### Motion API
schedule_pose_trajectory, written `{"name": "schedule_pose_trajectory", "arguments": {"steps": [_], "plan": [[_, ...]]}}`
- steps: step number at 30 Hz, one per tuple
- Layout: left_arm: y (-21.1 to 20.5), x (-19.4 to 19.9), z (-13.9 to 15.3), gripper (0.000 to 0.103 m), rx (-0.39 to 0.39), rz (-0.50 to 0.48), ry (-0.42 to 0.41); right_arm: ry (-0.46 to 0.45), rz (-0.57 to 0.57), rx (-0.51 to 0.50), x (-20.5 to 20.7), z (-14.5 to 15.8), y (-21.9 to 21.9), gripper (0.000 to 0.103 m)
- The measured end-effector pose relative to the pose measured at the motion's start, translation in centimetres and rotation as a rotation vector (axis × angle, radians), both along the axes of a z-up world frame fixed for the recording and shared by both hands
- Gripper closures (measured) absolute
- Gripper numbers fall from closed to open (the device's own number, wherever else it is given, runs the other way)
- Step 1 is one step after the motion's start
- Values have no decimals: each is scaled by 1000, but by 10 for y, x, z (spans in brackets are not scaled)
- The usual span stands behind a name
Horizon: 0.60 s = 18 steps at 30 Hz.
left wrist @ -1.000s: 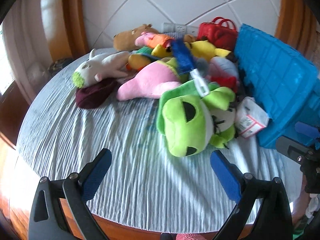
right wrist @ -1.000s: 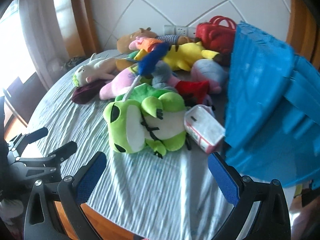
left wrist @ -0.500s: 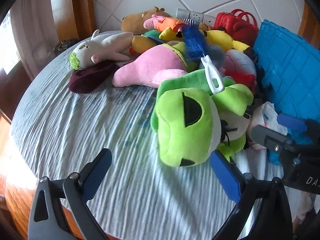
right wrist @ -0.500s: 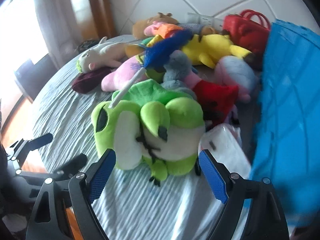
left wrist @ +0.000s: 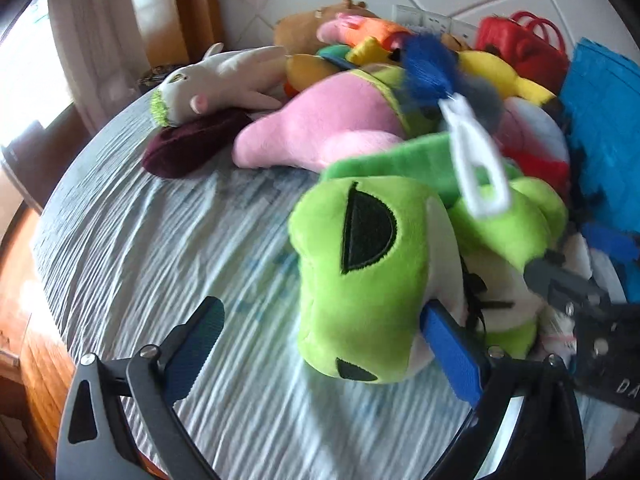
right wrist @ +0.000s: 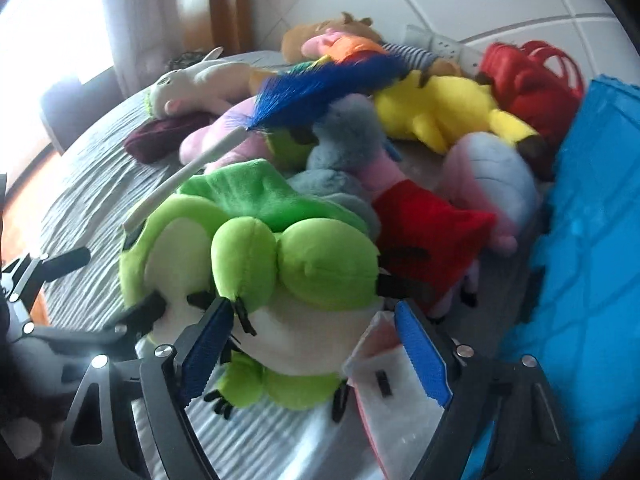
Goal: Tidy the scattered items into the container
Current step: 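Move both tools down onto the green frog plush, then close both tools on the green frog plush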
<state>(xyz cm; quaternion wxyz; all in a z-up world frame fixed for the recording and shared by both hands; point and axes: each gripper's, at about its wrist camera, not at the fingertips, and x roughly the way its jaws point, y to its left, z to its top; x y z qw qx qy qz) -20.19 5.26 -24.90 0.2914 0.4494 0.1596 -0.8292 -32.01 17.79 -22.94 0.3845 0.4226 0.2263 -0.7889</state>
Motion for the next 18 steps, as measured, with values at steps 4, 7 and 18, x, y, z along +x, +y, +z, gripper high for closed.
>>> {"name": "schedule_pose_trajectory", "arguments": {"steps": [4, 7, 18], "plan": [[-17, -4, -3, 3, 21, -7, 10, -20, 4, 6, -5, -8, -9, 20], [-26, -10, -8, 3, 49, -42, 15, -44, -23, 11, -13, -17, -13, 18], [-49, -26, -26, 2, 134, -135, 20, -93, -84, -15, -43, -31, -28, 0]]}}
